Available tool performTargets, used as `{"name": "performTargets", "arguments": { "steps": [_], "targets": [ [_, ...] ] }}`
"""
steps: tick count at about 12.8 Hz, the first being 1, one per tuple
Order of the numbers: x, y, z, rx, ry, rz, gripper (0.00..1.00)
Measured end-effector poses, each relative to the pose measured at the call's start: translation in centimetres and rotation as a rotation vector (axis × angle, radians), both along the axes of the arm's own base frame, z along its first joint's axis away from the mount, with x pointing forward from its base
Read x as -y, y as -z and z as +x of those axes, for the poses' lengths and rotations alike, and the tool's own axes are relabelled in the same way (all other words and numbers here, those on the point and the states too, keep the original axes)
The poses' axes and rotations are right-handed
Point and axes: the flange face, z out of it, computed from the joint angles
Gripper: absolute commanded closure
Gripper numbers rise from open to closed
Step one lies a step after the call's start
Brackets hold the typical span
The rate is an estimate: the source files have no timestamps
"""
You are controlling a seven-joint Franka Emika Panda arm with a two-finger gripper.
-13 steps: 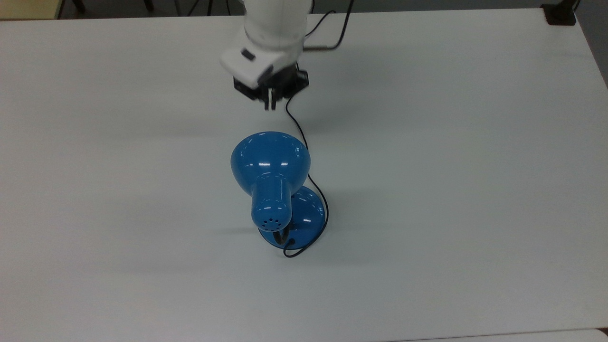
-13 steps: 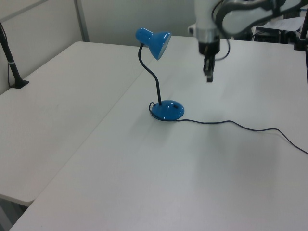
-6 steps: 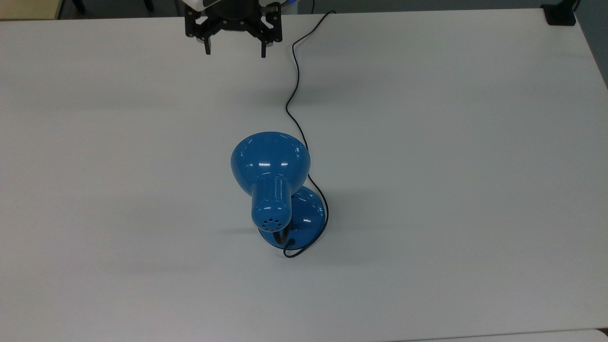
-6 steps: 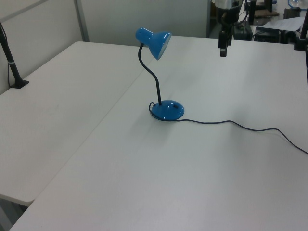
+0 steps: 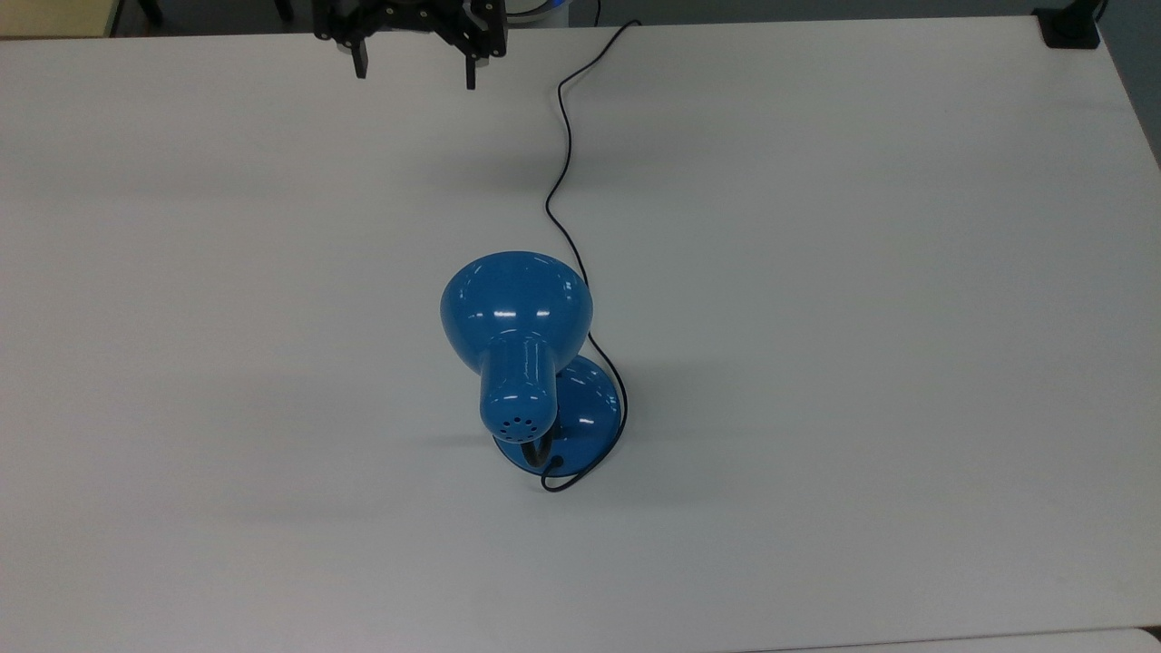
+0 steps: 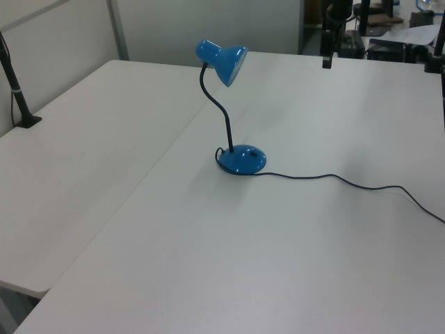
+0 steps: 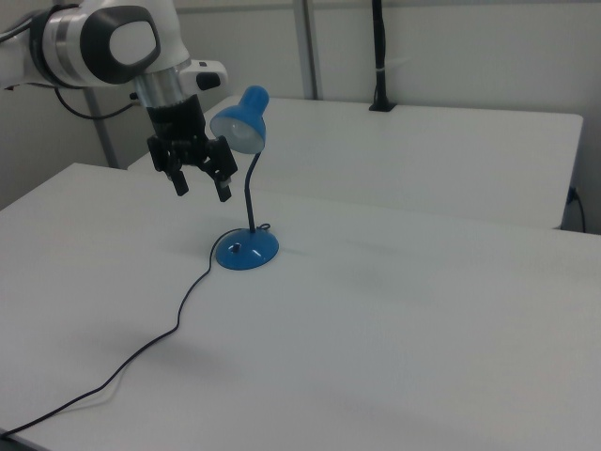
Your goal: Turn off the lamp
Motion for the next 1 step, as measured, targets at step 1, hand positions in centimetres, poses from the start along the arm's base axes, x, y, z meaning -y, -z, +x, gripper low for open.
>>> {"name": "performTargets", "arguments": {
  "steps": [1],
  "targets": [
    [0.05,-0.03,-0.02,0.0,0.001,0.0,0.0]
  ]
}}
